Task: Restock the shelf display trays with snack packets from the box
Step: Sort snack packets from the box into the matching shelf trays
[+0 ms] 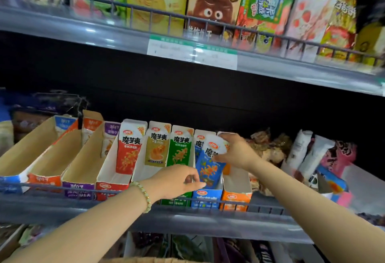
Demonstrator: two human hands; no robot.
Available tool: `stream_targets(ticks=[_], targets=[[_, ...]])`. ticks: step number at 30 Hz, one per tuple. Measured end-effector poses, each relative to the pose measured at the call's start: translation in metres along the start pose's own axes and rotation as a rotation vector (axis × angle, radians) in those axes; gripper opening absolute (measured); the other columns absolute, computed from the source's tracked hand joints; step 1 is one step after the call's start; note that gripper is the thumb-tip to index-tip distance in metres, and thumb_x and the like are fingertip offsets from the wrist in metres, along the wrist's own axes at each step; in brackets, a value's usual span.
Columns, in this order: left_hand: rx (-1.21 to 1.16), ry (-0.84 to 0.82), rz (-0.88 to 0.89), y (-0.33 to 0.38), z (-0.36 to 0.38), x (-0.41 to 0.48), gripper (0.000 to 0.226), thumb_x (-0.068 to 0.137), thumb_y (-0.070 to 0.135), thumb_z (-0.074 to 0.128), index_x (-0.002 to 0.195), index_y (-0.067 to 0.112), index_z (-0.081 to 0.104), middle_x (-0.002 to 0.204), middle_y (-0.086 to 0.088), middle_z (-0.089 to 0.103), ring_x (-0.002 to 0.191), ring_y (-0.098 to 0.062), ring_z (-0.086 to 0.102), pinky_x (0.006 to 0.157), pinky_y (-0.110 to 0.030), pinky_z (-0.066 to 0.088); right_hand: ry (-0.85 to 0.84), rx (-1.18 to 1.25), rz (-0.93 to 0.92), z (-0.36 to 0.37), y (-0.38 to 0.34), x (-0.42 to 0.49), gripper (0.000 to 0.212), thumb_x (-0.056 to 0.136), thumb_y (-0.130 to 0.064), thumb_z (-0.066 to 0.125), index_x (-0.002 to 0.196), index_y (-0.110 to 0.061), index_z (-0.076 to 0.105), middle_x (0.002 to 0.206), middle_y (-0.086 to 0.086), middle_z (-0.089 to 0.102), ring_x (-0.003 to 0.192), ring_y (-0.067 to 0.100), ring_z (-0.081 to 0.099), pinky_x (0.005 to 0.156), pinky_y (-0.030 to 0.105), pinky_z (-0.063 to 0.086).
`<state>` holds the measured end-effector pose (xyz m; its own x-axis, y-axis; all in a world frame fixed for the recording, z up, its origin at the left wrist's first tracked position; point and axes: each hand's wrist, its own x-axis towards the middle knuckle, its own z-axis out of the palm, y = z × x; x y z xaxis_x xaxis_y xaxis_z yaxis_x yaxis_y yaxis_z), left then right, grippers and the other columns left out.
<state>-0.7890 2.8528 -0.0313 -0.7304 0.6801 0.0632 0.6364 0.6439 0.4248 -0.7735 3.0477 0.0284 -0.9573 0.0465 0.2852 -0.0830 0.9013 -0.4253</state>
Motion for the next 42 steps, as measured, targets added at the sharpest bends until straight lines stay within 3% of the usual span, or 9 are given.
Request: stream_targets(ticks=[3,8,16,21,27,33,37,39,42], targets=[[-0.036,-0.022,0.052,-0.007,-0.001,0.005,0.034,0.089,0.054,0.052,0.099,0.023,0.063,0.092,0.013,0.058,0.066,0.003,0.045,0.057,-0.016,0.033,-0.118,-0.098,-0.016,0.019,0.005,0.013,0.073,0.08,-0.023,0.077,0.143,-0.014,0.041,0.147,0.004,0.042,0.136,0.019,0.038,0.103,0.022,0.032],[-0.067,-0.037,0.105,-0.016,-0.002,0.014,0.029,0.086,0.05,0.06,0.092,0.023,0.066,0.08,0.018,0.054,0.06,0.008,0.046,0.051,-0.011,0.03,-0.056,-0.224,-0.144,0.029,0.011,0.034,0.065,0.08,-0.026,0.076,0.137,-0.026,0.044,0.136,-0.004,0.053,0.121,0.015,0.051,0.088,0.022,0.039],[-0.142,-0.067,0.131,-0.022,-0.002,0.022,0.028,0.083,0.047,0.066,0.09,0.019,0.068,0.079,0.01,0.055,0.064,-0.001,0.045,0.058,-0.017,0.036,0.016,-0.221,-0.233,0.039,0.02,0.061,0.061,0.078,-0.02,0.077,0.131,-0.027,0.048,0.123,-0.002,0.06,0.114,0.018,0.054,0.094,0.032,0.042],[-0.145,-0.093,0.128,-0.024,-0.002,0.025,0.029,0.083,0.048,0.066,0.09,0.02,0.068,0.08,0.009,0.056,0.063,-0.001,0.046,0.059,-0.017,0.038,0.094,-0.307,-0.264,0.041,0.026,0.077,0.065,0.077,-0.021,0.077,0.136,-0.026,0.049,0.129,0.001,0.048,0.121,0.021,0.042,0.104,0.034,0.028],[-0.156,-0.099,0.123,-0.026,-0.002,0.027,0.026,0.081,0.049,0.067,0.086,0.023,0.067,0.073,0.014,0.054,0.061,0.002,0.047,0.058,-0.017,0.038,0.003,-0.16,-0.223,0.044,0.033,0.084,0.077,0.08,-0.018,0.076,0.145,-0.031,0.038,0.141,-0.002,0.05,0.126,0.017,0.049,0.102,0.033,0.045],[-0.131,-0.043,0.097,-0.022,0.001,0.021,0.026,0.083,0.048,0.065,0.088,0.023,0.067,0.076,0.012,0.055,0.064,-0.002,0.047,0.06,-0.019,0.039,0.012,-0.174,-0.218,0.042,0.034,0.081,0.078,0.081,-0.022,0.076,0.146,-0.031,0.035,0.142,-0.001,0.05,0.128,0.019,0.048,0.104,0.037,0.044],[0.003,0.065,0.085,-0.014,0.004,0.008,0.029,0.087,0.051,0.058,0.105,0.029,0.064,0.084,0.017,0.056,0.074,0.0,0.052,0.065,-0.019,0.044,0.059,-0.121,-0.201,0.033,0.026,0.065,0.072,0.085,-0.023,0.071,0.146,-0.033,0.034,0.144,0.0,0.045,0.129,0.019,0.046,0.103,0.036,0.045],[0.031,0.128,0.087,-0.012,0.003,-0.003,0.039,0.088,0.054,0.053,0.121,0.034,0.057,0.102,0.018,0.058,0.093,0.0,0.055,0.079,-0.023,0.049,0.072,-0.08,-0.205,0.027,0.019,0.05,0.067,0.088,-0.025,0.068,0.145,-0.033,0.035,0.147,-0.001,0.043,0.131,0.018,0.043,0.104,0.036,0.044],[0.023,0.201,0.098,-0.012,0.002,-0.025,0.051,0.089,0.058,0.047,0.135,0.035,0.045,0.133,0.017,0.048,0.122,-0.003,0.043,0.102,-0.031,0.04,0.052,0.02,-0.231,0.018,0.009,0.017,0.059,0.091,-0.028,0.063,0.144,-0.032,0.038,0.147,-0.005,0.042,0.131,0.011,0.042,0.105,0.033,0.043]])
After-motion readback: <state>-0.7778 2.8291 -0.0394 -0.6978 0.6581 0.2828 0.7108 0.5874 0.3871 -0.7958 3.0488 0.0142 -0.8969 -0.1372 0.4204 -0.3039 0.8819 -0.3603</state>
